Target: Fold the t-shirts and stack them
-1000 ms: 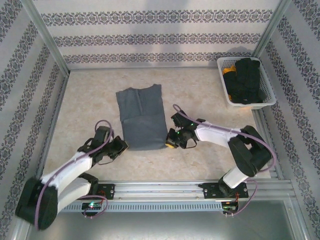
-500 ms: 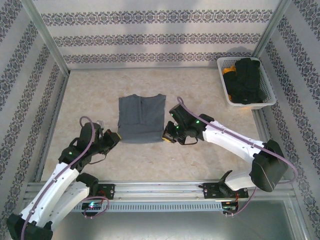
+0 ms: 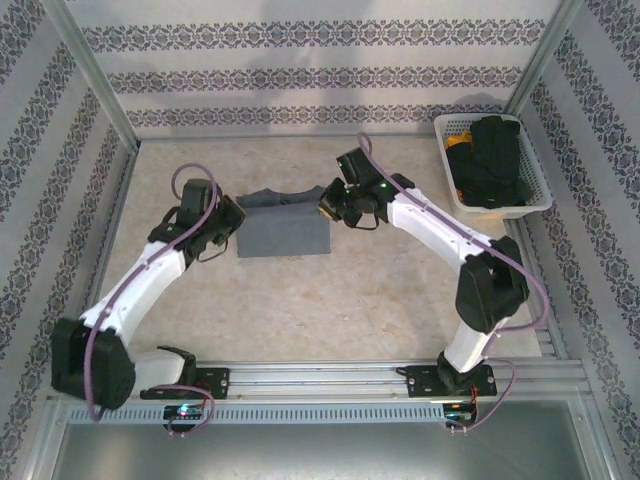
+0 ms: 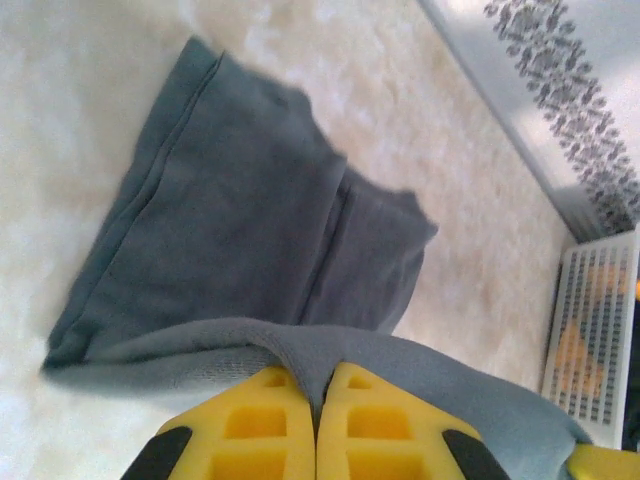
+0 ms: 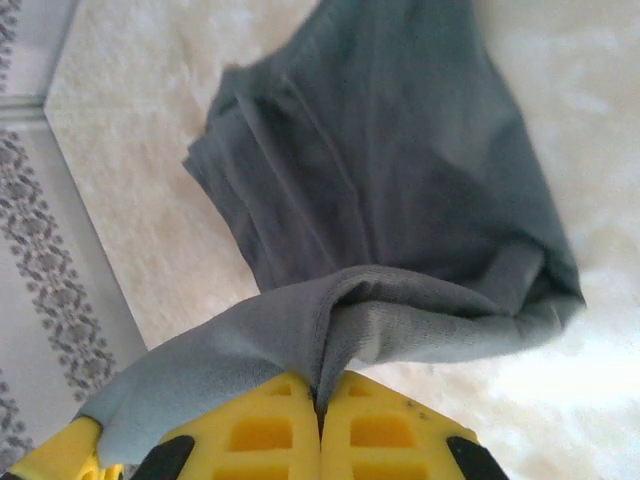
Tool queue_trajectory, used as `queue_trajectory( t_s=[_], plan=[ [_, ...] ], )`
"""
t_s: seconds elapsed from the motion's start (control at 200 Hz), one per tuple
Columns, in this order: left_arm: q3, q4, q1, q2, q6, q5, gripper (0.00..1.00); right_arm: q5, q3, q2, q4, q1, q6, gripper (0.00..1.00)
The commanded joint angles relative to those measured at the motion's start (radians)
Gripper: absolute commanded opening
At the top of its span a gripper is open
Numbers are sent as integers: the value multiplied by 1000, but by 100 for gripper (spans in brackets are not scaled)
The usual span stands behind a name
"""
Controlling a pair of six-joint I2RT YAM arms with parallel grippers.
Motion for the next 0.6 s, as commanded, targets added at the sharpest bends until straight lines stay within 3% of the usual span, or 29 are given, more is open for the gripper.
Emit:
queue_trajectory(
  t_s=[0.0,0.2,0.34,0.465,0.595],
  plan=[
    [57,170,51,124,57,16,0,10,82,101,78,-39,11,0],
    [128,391,135,405,65,75,0,-28,253,347,201,-90,-33,0],
    [231,479,161,568,63,149,3,-32,384,488,191,-114,-54,0],
    [318,459,169,658,91,197,24,-17,400,533,200,-139,-52,23],
    [269,453,186,603,98,185,54,-30,398,511,231,-165,-91,51]
  ],
)
